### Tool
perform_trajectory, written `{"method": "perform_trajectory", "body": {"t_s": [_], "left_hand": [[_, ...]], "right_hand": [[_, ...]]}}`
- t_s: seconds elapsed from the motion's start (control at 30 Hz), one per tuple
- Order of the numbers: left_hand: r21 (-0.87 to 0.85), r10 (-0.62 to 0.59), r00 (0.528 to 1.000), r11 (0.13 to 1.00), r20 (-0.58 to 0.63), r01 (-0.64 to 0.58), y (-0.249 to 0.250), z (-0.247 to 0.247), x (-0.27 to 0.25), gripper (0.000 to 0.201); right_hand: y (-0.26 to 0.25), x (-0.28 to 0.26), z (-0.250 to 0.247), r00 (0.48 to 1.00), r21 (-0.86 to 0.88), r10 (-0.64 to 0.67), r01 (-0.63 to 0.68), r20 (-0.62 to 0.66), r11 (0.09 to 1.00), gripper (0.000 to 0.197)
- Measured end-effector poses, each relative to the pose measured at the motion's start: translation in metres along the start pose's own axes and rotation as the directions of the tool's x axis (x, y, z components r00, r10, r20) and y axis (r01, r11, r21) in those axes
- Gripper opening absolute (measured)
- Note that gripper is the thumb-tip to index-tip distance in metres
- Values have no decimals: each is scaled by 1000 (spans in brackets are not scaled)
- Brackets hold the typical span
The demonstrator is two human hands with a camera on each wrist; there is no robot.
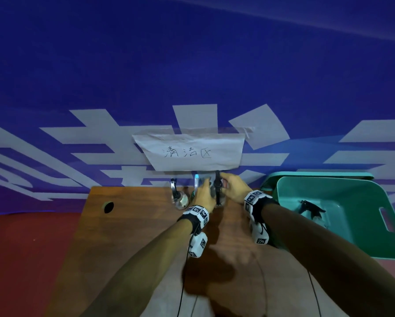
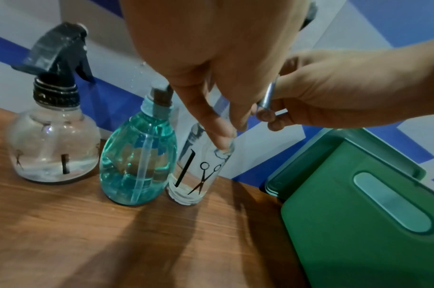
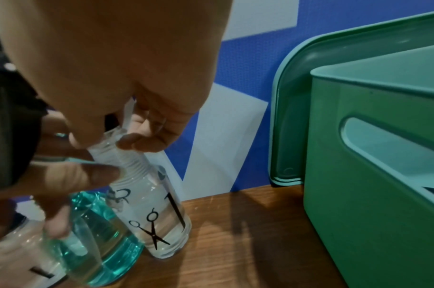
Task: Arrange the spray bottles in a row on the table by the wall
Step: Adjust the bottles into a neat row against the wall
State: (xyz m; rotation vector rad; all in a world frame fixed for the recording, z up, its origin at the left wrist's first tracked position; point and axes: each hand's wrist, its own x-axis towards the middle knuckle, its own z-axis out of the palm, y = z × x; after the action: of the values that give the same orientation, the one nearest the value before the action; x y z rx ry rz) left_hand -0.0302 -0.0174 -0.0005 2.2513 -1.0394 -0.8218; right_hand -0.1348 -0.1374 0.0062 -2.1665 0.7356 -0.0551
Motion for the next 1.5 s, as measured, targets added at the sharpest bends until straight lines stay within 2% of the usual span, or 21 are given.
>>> {"method": "perform_trajectory", "body": {"t_s": [0.1,0.17,0.23,0.3,0.4,0.47,0.6,0.73,0.87,0.97,1.07,1.17,1.3,1.47,1.5], "left_hand": [[-3,-1,999,1000,49,1,2,4,6,78],[4,-2,996,1000,85,1,-2,10,10,57],[-41,8,996,999,93,-4,-9,19,15,40],[-84,-3,996,996,86,10,-9,21,17,35],[-125,-11,996,992,85,21,0,16,11,28],[-137,-20,997,990,79,31,-2,16,11,31],[-83,-54,998,995,28,57,-8,22,13,34],[-3,-69,996,998,52,69,-10,23,12,15],[74,-70,996,995,53,66,-17,28,13,31],[30,-44,997,999,57,42,-14,25,12,10],[61,-16,997,998,74,11,-13,21,11,17],[50,-23,998,999,65,20,-10,22,8,11],[54,-45,998,998,47,43,-12,25,7,14],[9,-35,994,999,106,34,-14,24,9,6],[7,-42,994,999,104,42,-16,27,11,15]], "right_hand": [[5,2,-3,998,83,-31,26,59,996,44],[11,4,-5,996,90,-12,3,94,996,47],[14,4,-5,997,58,22,-27,80,998,40],[11,2,-7,997,24,47,-49,58,999,36],[2,-4,-12,994,-93,99,-96,38,991,49],[2,-6,-9,995,-216,90,-81,30,973,50],[5,-6,-5,996,-321,77,-59,42,945,46],[8,-3,-8,995,-432,75,-40,66,901,52],[8,-4,-2,998,-450,56,-46,11,892,52],[6,-7,3,997,-480,63,-74,-37,874,51],[1,-10,1,995,-489,84,-95,-45,867,53],[-6,-11,-6,992,-478,119,-124,-41,870,46],[-12,-14,-6,990,-452,134,-141,-47,881,44],[-13,-18,2,979,-392,188,-206,-84,897,40],[-13,-19,3,976,-381,197,-219,-96,898,40]]}}
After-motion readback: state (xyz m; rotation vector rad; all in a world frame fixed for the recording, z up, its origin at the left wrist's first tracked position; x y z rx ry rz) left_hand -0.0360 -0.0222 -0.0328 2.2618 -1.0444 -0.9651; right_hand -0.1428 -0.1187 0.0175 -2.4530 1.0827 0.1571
